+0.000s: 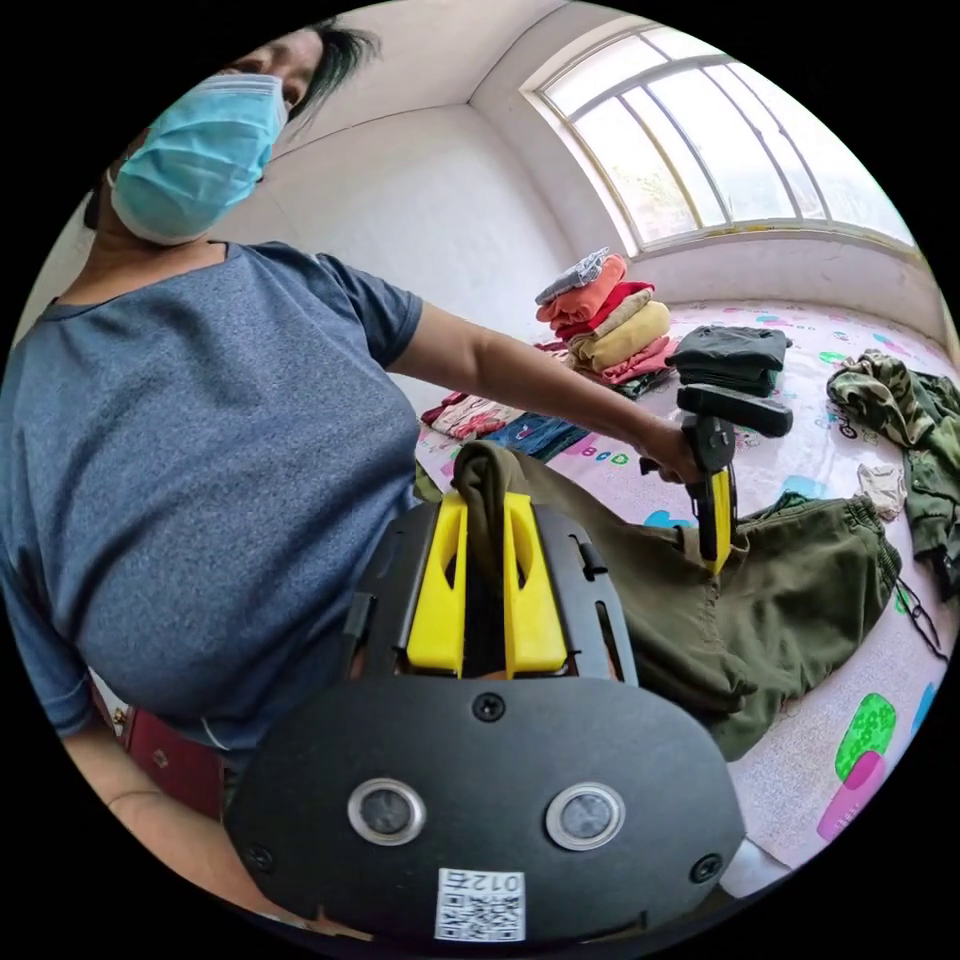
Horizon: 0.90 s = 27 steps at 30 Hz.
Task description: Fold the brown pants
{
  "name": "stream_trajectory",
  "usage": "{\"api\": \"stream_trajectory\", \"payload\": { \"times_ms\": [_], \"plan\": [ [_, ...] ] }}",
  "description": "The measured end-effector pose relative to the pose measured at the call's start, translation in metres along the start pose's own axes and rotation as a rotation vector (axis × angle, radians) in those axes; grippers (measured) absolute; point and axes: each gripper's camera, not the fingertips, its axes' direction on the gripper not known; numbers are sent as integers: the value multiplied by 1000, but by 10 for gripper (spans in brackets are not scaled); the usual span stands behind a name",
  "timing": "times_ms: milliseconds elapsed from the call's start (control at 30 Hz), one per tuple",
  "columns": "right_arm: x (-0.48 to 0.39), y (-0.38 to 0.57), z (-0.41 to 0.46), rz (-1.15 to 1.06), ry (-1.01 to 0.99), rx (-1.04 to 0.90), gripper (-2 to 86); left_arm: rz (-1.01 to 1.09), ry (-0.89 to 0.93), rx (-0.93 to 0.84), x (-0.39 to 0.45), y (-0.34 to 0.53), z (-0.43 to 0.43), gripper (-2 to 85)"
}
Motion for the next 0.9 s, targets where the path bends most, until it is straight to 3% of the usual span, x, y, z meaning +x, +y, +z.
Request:
{"api": "stream_trajectory", "payload": {
  "times_ms": [133,300,433,633,800,900],
  "plan": [
    [25,31,-33,79,4,115,48,-70,38,-26,-11,2,27,3],
    [73,75,-85,190,-16,307,46,-192,201,146,-34,13,43,4],
    [100,94,-102,215,-96,374,45,-223,222,211,-48,12,37,4],
    [105,112,-94,107,-229,263,46,-182,86,589,-70,22,-49,5],
    [107,131,-80,68,-270,181,47,20,19,371,-67,-60,-26,4],
    [117,144,-89,84,-250,219,48,116,162,221,-61,-86,19,4]
  ]
}}
